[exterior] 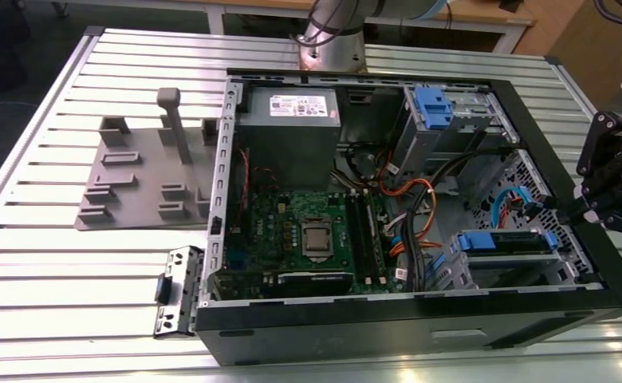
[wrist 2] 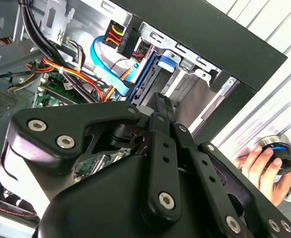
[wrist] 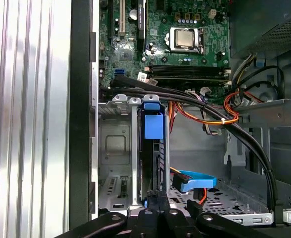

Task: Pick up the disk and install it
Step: 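Insert the first disk wire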

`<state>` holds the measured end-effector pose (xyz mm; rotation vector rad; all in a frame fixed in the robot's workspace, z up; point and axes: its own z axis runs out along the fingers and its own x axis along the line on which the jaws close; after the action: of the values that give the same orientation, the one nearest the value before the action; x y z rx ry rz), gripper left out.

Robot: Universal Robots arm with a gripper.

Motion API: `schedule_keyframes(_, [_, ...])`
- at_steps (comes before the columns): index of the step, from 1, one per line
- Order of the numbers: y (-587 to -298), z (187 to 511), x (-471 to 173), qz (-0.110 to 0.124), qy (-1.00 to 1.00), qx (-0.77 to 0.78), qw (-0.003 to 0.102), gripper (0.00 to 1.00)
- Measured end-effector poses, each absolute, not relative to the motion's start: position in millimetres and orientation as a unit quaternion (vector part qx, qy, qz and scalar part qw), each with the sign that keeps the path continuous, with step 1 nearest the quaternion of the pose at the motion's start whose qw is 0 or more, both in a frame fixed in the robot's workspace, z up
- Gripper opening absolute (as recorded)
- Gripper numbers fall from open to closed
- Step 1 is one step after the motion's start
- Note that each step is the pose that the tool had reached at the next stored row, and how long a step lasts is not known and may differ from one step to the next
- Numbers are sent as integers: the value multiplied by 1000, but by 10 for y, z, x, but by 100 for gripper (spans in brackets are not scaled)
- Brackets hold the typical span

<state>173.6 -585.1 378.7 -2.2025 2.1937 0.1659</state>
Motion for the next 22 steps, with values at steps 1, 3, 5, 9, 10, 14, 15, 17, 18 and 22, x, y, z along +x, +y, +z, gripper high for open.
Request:
schedule_keyframes(1, [-5851, 3788, 1736, 53, 705, -707, 14, 10])
schedule_keyframes(3, [-5851, 3788, 1736, 53, 705, -707, 14, 10])
schedule_keyframes(5, [-5851, 3788, 1736, 53, 705, -707, 14, 10])
schedule_keyframes(9, [-5851, 3788, 1737, 53, 705, -707, 14, 11])
schedule_keyframes(10, [-5851, 3787, 1737, 53, 705, -707, 14, 23])
schedule_keyframes(14, [-5851, 3788, 1737, 53, 705, -707, 14, 35])
schedule_keyframes(15, [-5851, 3788, 1737, 53, 705, -707, 14, 41])
schedule_keyframes(17, [-5851, 3788, 1738, 53, 705, -707, 14, 41])
schedule_keyframes(18, [-5848, 3787, 1738, 53, 705, -707, 14, 41])
schedule_keyframes(22, [-5765, 3773, 1747, 53, 705, -707, 14, 41])
